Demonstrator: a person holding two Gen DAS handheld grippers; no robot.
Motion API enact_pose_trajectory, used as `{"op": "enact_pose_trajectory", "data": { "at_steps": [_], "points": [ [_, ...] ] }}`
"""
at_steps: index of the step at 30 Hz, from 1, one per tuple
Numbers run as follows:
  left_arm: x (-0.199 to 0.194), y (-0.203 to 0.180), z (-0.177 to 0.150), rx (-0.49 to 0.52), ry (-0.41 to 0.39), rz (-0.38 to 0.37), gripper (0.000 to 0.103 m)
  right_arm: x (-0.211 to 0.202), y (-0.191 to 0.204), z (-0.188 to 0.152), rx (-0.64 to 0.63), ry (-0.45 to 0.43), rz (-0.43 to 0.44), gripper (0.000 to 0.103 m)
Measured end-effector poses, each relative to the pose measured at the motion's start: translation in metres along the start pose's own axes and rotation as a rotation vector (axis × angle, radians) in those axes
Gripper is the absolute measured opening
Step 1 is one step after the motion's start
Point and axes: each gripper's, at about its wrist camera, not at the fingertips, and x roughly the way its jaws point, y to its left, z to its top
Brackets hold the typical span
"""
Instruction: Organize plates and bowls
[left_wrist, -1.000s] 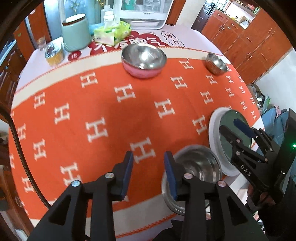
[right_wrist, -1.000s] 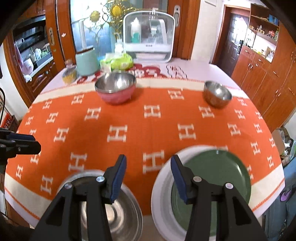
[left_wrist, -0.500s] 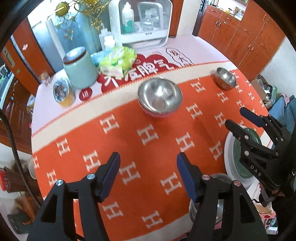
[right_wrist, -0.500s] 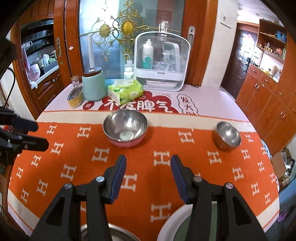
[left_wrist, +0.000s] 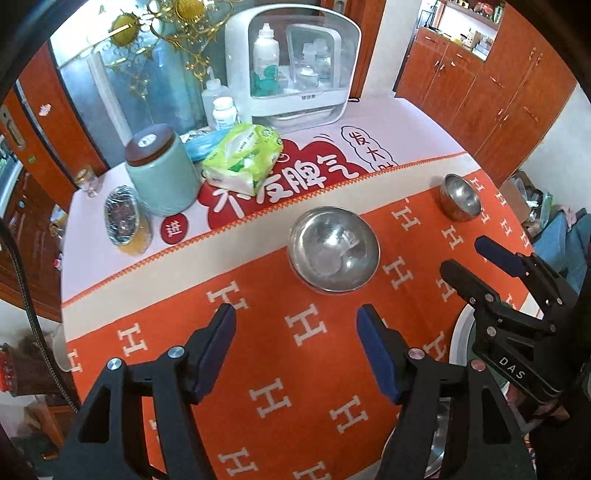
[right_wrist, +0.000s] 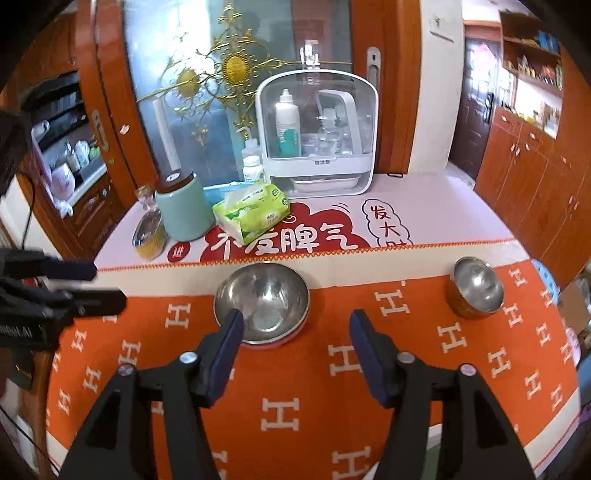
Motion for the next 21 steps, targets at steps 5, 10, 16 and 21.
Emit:
{"op": "enact_pose_trajectory", "data": {
  "at_steps": [5,10,16,21],
  "points": [
    [0.020,-0.004,0.002,0.018,0.012,-0.043,0.066,0.019,-0.004,-0.002,0.063,0.027,0.028,0.062],
    [0.045,-0.002,0.003,-0.004,0.015,-0.084,0.066,0.042,-0.008,-0.008,0.143,0.052,0.046,0.062],
    [0.072,0.009,0.004,-0.077,-0.009,-0.143,0.066,0.070,-0.010,-0.022,0.233,0.074,0.087,0.062],
    [0.095,0.020,0.005,-0.139,-0.042,-0.164,0.066,0.090,-0.007,-0.030,0.278,0.085,0.125,0.062]
  ]
}}
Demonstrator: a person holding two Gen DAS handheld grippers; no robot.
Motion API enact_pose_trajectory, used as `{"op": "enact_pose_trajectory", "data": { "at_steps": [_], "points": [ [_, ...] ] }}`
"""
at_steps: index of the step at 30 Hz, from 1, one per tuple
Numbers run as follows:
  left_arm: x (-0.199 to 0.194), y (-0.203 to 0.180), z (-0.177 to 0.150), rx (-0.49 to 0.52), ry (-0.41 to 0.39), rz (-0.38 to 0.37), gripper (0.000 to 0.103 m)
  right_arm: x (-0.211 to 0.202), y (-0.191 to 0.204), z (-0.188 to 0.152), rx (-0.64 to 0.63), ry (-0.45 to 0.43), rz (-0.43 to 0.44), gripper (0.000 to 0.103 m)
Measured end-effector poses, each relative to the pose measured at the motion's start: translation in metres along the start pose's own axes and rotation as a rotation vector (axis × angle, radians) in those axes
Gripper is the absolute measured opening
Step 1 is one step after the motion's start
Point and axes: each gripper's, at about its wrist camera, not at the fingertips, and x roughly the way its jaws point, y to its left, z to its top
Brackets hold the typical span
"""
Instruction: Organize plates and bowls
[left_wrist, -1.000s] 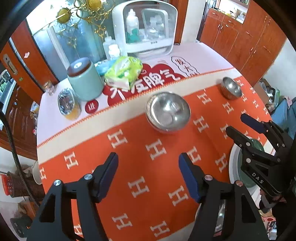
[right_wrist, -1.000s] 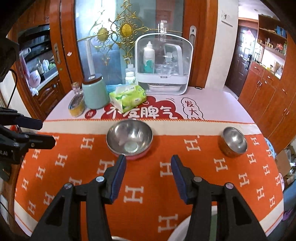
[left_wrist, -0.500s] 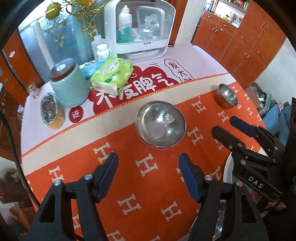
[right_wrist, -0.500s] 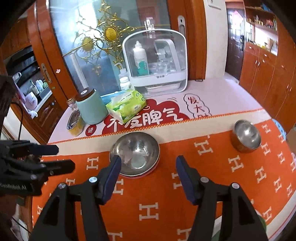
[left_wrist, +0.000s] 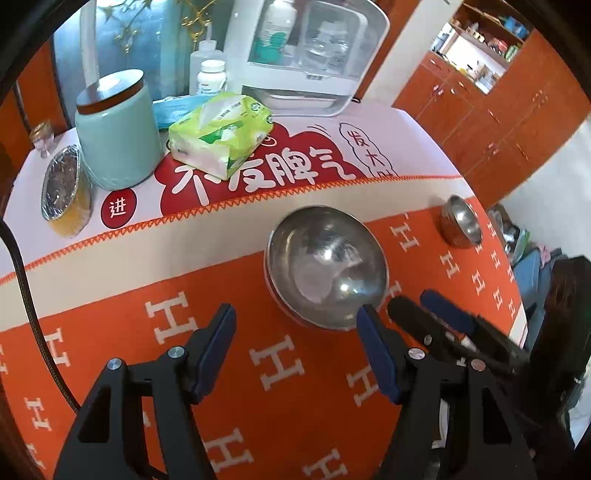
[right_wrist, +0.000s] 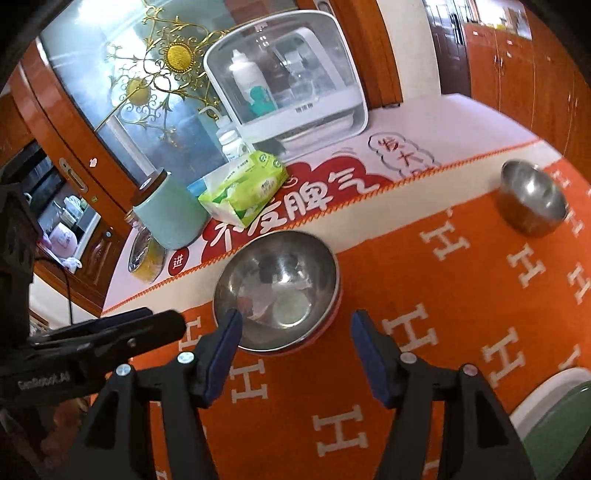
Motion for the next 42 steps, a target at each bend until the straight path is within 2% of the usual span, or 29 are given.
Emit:
{"op": "enact_pose_trajectory", "data": {
  "at_steps": [8,12,17,22,24,29,37,42],
  "points": [
    [0.029,0.019,0.001,-0.057,-0.040,-0.036,0.066,0.027,-0.010,-0.005,0.052,0.001,0.004,0.062],
    [0.047,0.022,0.000,-0.089,-0.034,-0.059,0.064,0.041,-0.016,-0.012,0.073,0.016,0.003,0.061],
    [0.067,0.019,-0.003,-0.106,-0.017,-0.083,0.061,0.050,-0.022,-0.019,0.100,0.026,0.025,0.051],
    [0.077,0.016,-0.006,-0.120,-0.001,-0.090,0.054,0.053,-0.025,-0.022,0.125,0.038,0.034,0.038],
    [0.078,0.015,-0.007,-0.117,0.002,-0.093,0.043,0.053,-0.026,-0.023,0.136,0.042,0.035,0.035],
    [0.080,0.019,-0.012,-0.130,0.020,-0.077,0.025,0.054,-0.031,-0.024,0.169,0.050,0.031,0.029],
    [0.077,0.020,-0.018,-0.118,0.030,-0.064,0.017,0.052,-0.036,-0.027,0.208,0.074,0.027,0.018],
    [0.072,0.018,-0.022,-0.103,0.034,-0.045,0.017,0.049,-0.037,-0.030,0.230,0.093,0.030,0.016]
  ]
}}
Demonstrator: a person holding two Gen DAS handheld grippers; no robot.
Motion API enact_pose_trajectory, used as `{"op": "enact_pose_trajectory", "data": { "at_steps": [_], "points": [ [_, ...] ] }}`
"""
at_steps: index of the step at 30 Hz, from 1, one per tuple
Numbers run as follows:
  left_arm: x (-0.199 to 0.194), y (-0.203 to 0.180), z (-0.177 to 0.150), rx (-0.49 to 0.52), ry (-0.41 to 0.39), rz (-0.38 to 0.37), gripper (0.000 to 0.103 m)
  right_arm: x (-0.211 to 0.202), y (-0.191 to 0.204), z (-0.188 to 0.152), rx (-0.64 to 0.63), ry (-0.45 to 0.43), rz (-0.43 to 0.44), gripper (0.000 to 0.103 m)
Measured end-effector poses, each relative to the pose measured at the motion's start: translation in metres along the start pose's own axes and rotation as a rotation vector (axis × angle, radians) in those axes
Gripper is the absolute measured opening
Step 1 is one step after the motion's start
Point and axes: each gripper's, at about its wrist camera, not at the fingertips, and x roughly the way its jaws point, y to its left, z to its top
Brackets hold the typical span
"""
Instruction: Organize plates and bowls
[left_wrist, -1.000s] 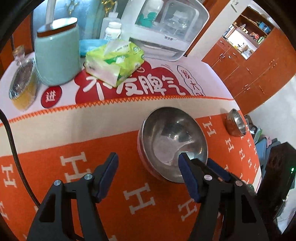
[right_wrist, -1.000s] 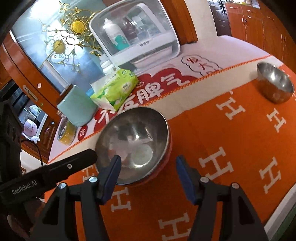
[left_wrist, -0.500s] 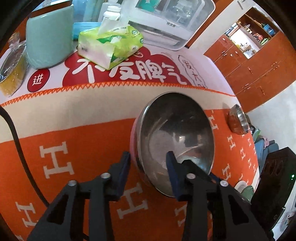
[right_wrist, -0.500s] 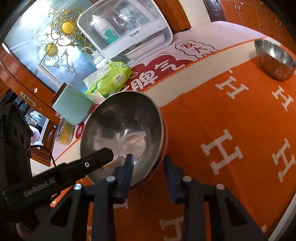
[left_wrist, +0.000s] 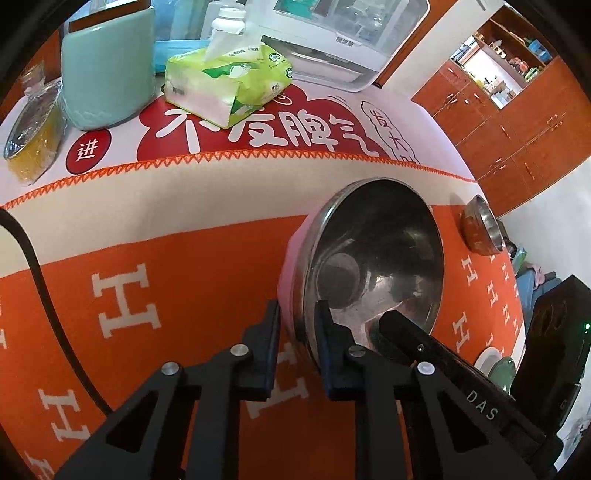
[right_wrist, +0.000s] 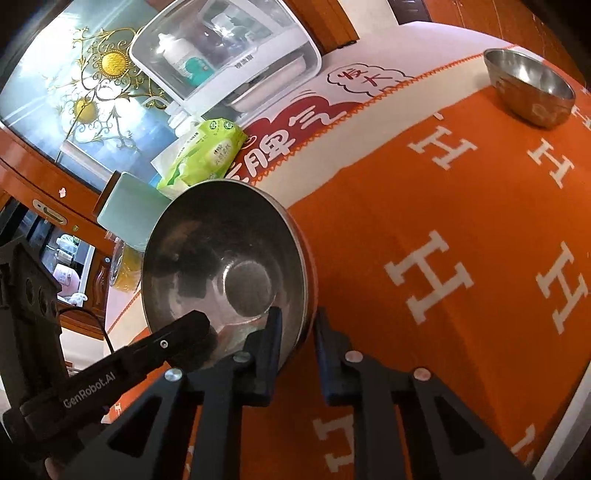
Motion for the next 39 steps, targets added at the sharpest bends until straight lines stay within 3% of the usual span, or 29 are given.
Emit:
{"op": "enact_pose_trajectory", "data": {
  "at_steps": [16,39],
  "points": [
    [-0.048,-0.013,-0.031,0.029,0.004,0.051,0.018,-0.046,0.017,-0.016,-0.027,-0.012,0.041,0.013],
    [-0.118,-0.043,-0.109,0.038,-0.010,-0.014,0.020,-0.125,0.019,-0.070,-0.141,-0.028,0.064,0.011]
  ]
}}
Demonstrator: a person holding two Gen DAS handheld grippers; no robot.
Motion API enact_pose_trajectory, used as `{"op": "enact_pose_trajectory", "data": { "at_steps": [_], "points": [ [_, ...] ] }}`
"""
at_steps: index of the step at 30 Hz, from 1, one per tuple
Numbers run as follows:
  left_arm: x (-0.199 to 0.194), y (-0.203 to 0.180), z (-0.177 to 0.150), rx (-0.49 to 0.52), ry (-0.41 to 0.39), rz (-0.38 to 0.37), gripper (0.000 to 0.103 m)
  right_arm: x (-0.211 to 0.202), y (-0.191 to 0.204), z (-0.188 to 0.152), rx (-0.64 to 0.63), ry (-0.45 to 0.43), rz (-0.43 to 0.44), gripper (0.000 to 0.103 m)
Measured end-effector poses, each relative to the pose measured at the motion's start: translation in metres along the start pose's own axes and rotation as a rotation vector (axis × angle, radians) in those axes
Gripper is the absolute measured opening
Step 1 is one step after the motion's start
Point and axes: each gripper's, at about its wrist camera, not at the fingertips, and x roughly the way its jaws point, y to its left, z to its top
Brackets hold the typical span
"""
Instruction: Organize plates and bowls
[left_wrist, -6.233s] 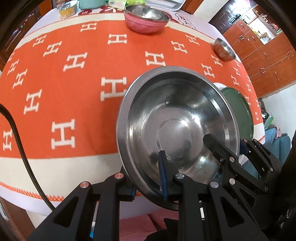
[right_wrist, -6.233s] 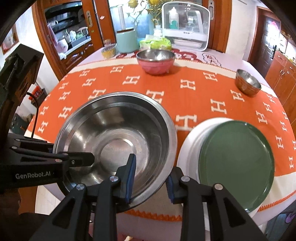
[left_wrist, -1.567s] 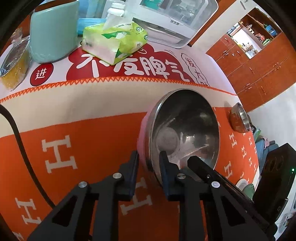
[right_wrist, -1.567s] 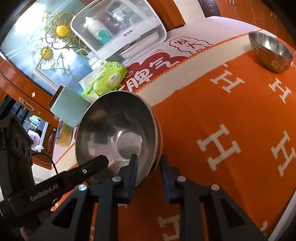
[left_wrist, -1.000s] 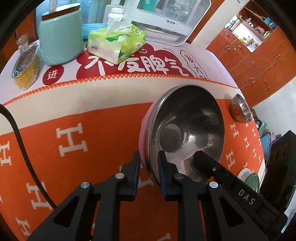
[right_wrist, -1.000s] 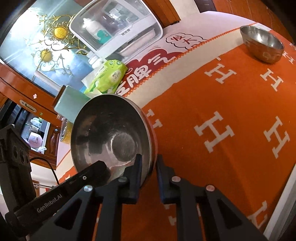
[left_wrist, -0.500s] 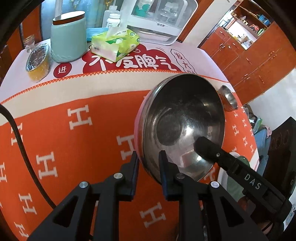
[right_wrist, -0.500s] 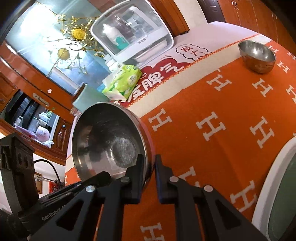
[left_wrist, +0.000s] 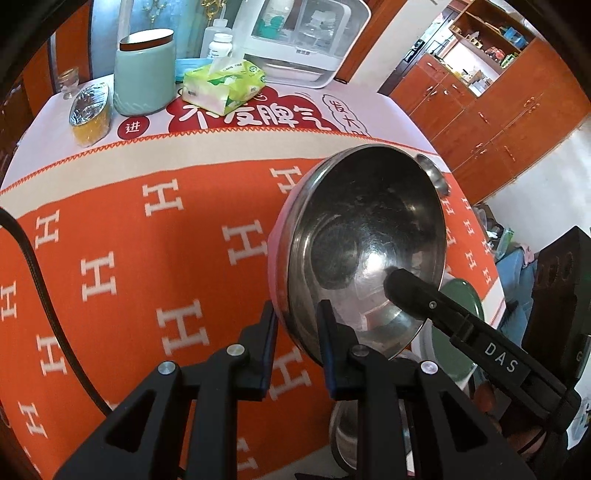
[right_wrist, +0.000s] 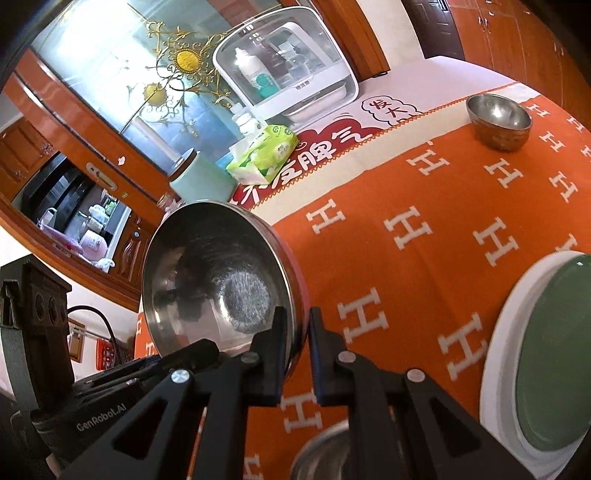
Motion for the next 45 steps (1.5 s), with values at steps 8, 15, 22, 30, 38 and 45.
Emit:
{"op": "enact_pose_trajectory", "data": {
  "at_steps": [8,15,22,30,38,45],
  "points": [
    [-0.017,-0.020,-0.035,0.003,0.002,-0.018,0.020,-0.033,-0.003,-0.022,-0.041,0.002,-0.008,0.011],
    [-0.030,-0.035,-0.063,-0.016,-0.003,-0.034,0.020,-0.055,-0.011,-0.040,-0.060,0.033,-0.010,0.011],
    [-0.031,-0.049,-0.088,-0.035,0.013,-0.033,0.020,-0.070,-0.022,-0.056,-0.095,0.076,-0.015,0.012],
    [-0.028,-0.073,-0.113,-0.056,0.028,-0.007,0.020,-0.081,-0.042,-0.067,-0.108,0.138,-0.012,0.012],
    [-0.020,-0.087,-0.133,-0.111,0.041,0.021,0.020,-0.083,-0.056,-0.076,-0.152,0.210,-0.017,0.014],
    [-0.010,-0.097,-0.148,-0.176,0.043,0.063,0.021,-0.079,-0.071,-0.079,-0.188,0.276,0.004,0.015]
  ]
}}
